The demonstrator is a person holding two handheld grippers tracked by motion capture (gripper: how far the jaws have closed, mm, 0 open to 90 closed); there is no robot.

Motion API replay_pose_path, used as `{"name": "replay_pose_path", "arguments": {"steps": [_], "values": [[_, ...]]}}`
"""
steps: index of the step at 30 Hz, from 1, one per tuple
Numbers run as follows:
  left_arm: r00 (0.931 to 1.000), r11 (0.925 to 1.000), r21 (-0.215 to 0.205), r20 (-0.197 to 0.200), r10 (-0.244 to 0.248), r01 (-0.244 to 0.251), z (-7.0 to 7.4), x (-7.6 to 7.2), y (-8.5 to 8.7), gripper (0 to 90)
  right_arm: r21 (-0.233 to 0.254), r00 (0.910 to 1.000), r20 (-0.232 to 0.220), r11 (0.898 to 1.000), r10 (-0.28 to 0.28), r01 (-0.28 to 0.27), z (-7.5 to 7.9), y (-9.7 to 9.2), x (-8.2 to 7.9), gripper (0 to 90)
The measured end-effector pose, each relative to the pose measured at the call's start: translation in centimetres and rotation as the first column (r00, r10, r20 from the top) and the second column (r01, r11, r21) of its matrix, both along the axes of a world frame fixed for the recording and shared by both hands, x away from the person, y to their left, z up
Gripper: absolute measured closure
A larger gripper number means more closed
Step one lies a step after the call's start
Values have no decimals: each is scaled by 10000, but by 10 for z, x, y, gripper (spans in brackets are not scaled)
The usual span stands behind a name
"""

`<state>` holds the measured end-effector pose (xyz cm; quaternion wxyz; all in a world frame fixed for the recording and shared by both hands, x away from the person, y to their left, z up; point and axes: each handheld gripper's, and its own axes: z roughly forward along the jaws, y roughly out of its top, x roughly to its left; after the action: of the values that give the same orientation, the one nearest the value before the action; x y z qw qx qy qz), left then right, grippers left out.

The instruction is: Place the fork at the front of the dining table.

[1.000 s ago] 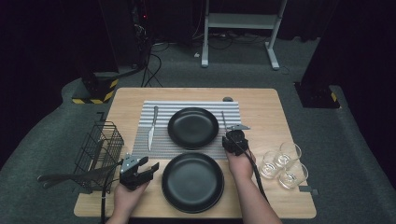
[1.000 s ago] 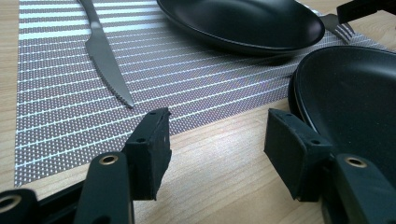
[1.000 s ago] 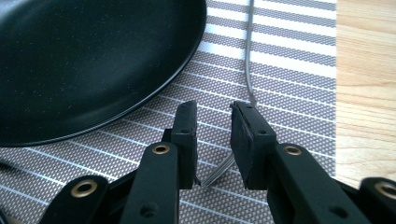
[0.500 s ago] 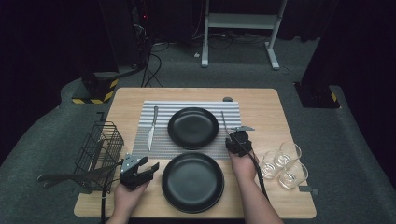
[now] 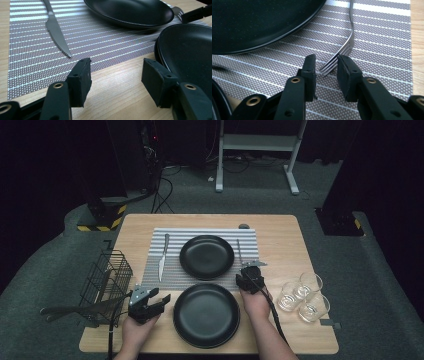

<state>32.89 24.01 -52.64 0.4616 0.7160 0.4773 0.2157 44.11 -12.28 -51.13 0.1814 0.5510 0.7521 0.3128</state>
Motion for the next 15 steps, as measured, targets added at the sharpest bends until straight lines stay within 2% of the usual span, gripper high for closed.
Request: {"name": "replay_pose_path", "arguments": {"steps": [5,8,15], "values": [[10000,10000,-5,-10,-8,8,0,0,0,408,174,9997,74,9996,220,-221,2,6,1,699],[10000,10000,-23,-11,-7,7,0,0,0,408,86,9994,138,9995,309,-310,4,9,2,701],[10000,10000,-24,-6,-11,11,0,0,0,408,48,9998,92,9998,172,-172,4,6,4,692]]}}
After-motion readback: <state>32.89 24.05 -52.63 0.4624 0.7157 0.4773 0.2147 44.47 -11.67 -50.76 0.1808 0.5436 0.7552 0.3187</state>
